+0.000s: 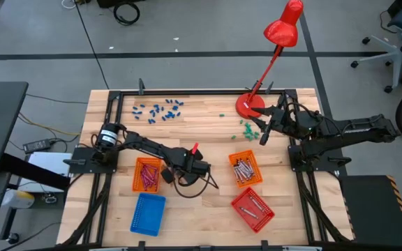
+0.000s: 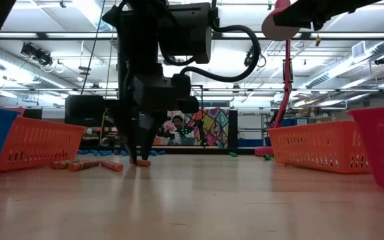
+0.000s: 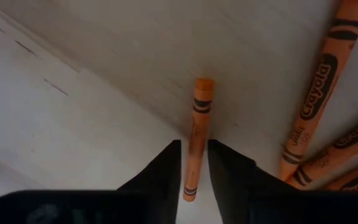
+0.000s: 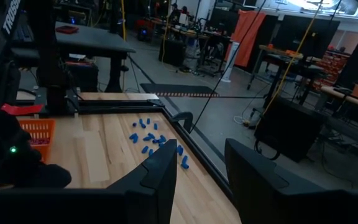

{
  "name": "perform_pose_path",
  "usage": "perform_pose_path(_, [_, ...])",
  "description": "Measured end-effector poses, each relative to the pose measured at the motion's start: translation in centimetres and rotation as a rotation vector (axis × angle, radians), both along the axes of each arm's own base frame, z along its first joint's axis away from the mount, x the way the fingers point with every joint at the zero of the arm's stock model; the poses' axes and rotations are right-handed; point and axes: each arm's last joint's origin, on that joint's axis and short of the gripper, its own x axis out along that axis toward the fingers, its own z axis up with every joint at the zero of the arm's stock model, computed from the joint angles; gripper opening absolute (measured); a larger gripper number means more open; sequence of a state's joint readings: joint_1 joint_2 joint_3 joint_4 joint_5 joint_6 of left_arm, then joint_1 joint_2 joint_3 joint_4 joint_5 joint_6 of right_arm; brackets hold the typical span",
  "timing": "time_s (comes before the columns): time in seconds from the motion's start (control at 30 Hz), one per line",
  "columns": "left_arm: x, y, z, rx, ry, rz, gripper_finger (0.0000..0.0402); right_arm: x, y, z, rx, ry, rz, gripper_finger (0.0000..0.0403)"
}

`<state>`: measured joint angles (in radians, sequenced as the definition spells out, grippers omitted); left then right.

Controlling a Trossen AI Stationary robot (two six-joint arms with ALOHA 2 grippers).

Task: Sort crayons
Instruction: Put the orange crayon into the blue bin

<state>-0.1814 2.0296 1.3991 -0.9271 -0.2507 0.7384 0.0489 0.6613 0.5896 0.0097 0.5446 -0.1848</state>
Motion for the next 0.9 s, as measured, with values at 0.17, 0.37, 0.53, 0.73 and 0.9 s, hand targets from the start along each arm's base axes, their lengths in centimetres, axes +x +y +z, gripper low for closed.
perform_pose_path(0.17, [0.0,-0.03,-0.02,-0.01,-0.002,0.017,0.0118,0.0,0.0,0.0,0.001,-0.001,0.0,0.0139])
perform_pose_path(0.37, [0.09,-0.15,-0.04,-0.05,-0.007,0.018,0.0118,0.0,0.0,0.0,0.001,-0.001,0.0,0.0139])
perform_pose_path(0.53, [0.12,0.08,-0.07,-0.115,0.006,0.031,0.0093,0.0,0.0,0.0,0.002,-0.001,0.001,0.0139])
perform_pose_path(0.73, [0.15,0.51,-0.08,-0.139,0.012,0.046,0.0052,0.0,0.0,0.0,0.001,-0.001,0.0,0.0139])
perform_pose_path(0.9, [0.21,0.72,-0.05,-0.132,0.009,0.041,0.0028,0.0,0.0,0.0,0.001,0.0,0.001,0.0139])
